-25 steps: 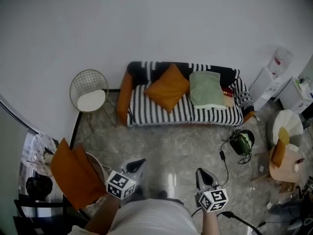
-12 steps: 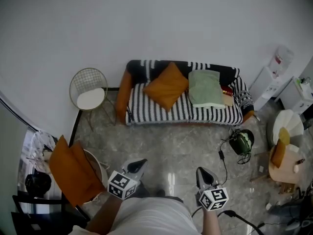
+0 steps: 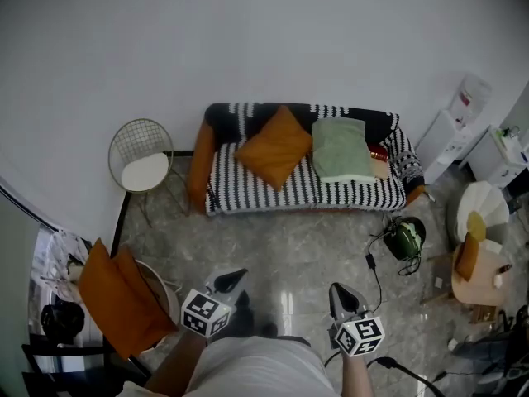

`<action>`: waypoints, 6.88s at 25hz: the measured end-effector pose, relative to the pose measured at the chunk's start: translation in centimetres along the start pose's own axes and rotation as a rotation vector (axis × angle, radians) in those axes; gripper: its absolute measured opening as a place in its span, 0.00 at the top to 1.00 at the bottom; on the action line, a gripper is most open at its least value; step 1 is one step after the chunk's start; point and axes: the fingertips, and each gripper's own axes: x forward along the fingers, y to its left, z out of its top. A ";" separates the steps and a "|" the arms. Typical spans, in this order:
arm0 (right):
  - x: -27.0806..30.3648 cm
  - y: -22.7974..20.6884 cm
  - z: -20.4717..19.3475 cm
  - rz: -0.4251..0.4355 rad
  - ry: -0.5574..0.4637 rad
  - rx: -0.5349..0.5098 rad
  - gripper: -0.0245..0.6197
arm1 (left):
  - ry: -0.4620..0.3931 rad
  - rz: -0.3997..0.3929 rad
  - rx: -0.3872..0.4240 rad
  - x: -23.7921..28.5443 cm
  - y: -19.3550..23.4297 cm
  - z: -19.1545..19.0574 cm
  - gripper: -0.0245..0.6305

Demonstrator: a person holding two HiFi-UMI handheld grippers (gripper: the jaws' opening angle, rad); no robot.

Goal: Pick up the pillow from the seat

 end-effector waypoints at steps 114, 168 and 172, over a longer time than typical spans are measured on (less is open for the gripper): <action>47.0 -22.7 14.8 0.130 0.178 0.019 0.96 | 0.086 0.081 -0.077 35.7 34.3 15.3 0.96; 75.0 -23.4 21.4 -0.053 0.227 0.054 0.96 | 0.164 -0.141 -0.030 50.5 61.2 20.8 0.96; 76.5 -25.5 21.4 -0.025 0.243 0.060 0.96 | 0.166 -0.117 -0.042 52.6 61.5 21.1 0.96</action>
